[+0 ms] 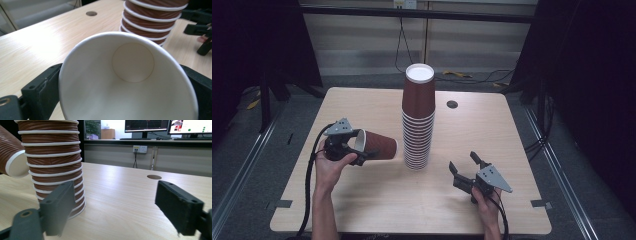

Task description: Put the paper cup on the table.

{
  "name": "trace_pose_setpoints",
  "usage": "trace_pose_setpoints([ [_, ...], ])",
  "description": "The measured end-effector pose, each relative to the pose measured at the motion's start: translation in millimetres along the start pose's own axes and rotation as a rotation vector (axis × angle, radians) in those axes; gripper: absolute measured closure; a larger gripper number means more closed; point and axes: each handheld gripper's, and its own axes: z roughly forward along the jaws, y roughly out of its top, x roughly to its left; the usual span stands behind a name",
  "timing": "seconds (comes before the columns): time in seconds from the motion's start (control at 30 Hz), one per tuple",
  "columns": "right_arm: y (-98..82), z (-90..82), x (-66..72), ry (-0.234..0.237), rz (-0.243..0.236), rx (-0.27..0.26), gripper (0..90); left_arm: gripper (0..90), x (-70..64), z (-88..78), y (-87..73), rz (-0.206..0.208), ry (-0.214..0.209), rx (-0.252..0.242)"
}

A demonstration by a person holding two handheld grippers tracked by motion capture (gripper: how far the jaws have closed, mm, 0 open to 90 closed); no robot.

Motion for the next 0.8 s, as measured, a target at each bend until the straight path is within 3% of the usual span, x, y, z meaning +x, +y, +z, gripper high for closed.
trace_pose_setpoints([
  [0.1,-0.2,-0.8,1.5,0.007,-0.014,-0.004,14.1,3.8,5.1,1.1,1.4,-0.014,0.006,0.004],
  [0.2,-0.4,-1.3,0.8,0.008,-0.005,-0.009,13.8,3.8,8.4,5.7,3.1,-0.004,0.028,0.050],
  [0.3,-1.2,-2.9,-0.1,0.005,0.003,-0.032,14.2,3.7,10.7,9.4,4.7,-0.012,0.014,0.064],
  [0.6,-2.3,-5.1,0.0,-0.006,0.005,-0.058,14.5,3.7,21.6,14.1,16.0,-0.009,0.034,0.148],
  [0.8,-2.3,-5.3,-0.2,-0.004,0.004,-0.056,14.1,3.7,24.9,14.9,21.1,-0.007,0.081,0.228],
])
